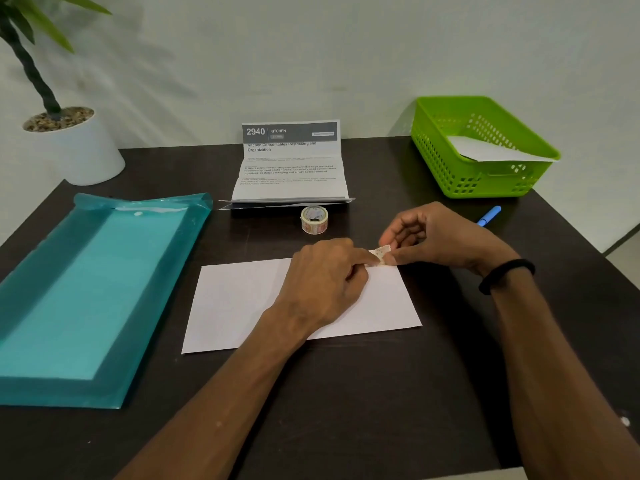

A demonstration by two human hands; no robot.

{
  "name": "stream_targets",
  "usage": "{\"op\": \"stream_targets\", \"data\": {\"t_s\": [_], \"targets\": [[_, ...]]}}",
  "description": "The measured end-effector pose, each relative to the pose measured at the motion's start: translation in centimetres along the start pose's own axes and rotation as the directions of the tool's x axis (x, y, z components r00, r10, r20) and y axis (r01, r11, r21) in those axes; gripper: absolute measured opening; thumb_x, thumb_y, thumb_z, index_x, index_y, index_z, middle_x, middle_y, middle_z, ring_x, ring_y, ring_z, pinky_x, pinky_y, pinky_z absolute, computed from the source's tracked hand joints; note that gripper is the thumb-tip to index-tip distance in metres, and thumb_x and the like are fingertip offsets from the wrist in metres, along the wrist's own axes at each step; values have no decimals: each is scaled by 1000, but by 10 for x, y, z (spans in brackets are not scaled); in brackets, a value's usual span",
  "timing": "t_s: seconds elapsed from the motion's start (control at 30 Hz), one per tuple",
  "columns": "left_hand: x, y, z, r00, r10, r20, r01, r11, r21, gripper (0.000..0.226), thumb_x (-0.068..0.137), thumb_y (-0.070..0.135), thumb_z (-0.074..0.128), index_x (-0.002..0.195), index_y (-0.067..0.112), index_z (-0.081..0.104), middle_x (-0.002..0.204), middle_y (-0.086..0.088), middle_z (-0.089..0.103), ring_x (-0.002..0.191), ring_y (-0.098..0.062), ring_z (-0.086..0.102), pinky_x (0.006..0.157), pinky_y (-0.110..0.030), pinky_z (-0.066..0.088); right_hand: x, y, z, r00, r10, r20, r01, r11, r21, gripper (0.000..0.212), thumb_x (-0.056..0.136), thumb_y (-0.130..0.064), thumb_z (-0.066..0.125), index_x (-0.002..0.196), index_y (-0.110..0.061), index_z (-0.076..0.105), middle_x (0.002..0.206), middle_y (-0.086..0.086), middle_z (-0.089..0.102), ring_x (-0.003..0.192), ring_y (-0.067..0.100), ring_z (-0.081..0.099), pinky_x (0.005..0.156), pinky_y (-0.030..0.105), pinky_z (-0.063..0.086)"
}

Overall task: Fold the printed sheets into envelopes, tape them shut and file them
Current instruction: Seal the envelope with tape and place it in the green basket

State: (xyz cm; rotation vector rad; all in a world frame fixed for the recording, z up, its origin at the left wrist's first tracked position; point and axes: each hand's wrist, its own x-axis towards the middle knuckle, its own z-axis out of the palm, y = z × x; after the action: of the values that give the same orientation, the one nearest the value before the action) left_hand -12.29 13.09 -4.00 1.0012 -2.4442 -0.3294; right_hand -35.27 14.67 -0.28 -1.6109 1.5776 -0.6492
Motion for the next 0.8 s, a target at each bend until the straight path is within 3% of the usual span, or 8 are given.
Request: {"op": "stream_targets", "data": {"t_s": [0.13, 0.33, 0.47, 0.6, 0.7, 0.8], "targets": [[1, 1, 0, 1000, -17, 12, 17, 1000, 9, 35, 102, 28, 54, 132, 36, 69, 89, 7, 62, 79, -13, 57, 68, -33, 46, 0, -1, 3, 1000, -22, -20, 22, 1000, -15, 12, 83, -14, 87, 94, -14, 80, 89, 2, 80, 77, 8, 71, 72, 22, 59], [1, 1, -1, 1000, -20, 16, 20, 1000, -20, 33, 102, 30, 56, 132, 34, 70, 89, 10, 61, 79, -12, 56, 75, -37, 54, 1, -2, 9, 996, -44, -72, 40, 998, -57, 2, 89, -18, 82, 89, -18, 81, 83, -3, 79, 72, 7, 69, 65, 23, 56], [0, 1, -2, 1000, -8, 0, 8, 999, -38, 33, 101, 27, 56, 128, 34, 72, 85, 14, 55, 76, -10, 52, 69, -31, 47, 1, 0, 10, 994, -53, -93, 48, 998, -50, 3, 88, -18, 83, 88, -17, 81, 83, -1, 80, 75, 16, 71, 68, 27, 60], [0, 0, -2, 1000, -8, -3, 8, 999, -41, 32, 100, 26, 57, 126, 34, 74, 83, 16, 50, 75, -9, 47, 69, -27, 40, -1, 1, 7, 996, -40, -74, 42, 999, 14, 11, 84, -17, 86, 91, -12, 80, 87, 5, 80, 75, 16, 71, 66, 23, 59], [0, 1, -3, 1000, -2, -12, 1, 999, -40, 30, 99, 25, 59, 123, 32, 75, 83, 15, 54, 76, -8, 50, 70, -28, 43, -3, 1, 5, 997, -48, -64, 50, 998, 39, 11, 85, -16, 85, 93, -11, 80, 89, 5, 81, 76, 14, 71, 64, 21, 57], [-1, 1, -2, 1000, -1, -24, -1, 998, -64, 26, 98, 25, 60, 119, 29, 76, 95, 9, 71, 82, -12, 61, 77, -37, 56, -5, 2, 3, 998, -40, -40, 41, 998, 47, 11, 85, -16, 85, 93, -12, 80, 90, 3, 81, 79, 15, 72, 67, 24, 58]]}}
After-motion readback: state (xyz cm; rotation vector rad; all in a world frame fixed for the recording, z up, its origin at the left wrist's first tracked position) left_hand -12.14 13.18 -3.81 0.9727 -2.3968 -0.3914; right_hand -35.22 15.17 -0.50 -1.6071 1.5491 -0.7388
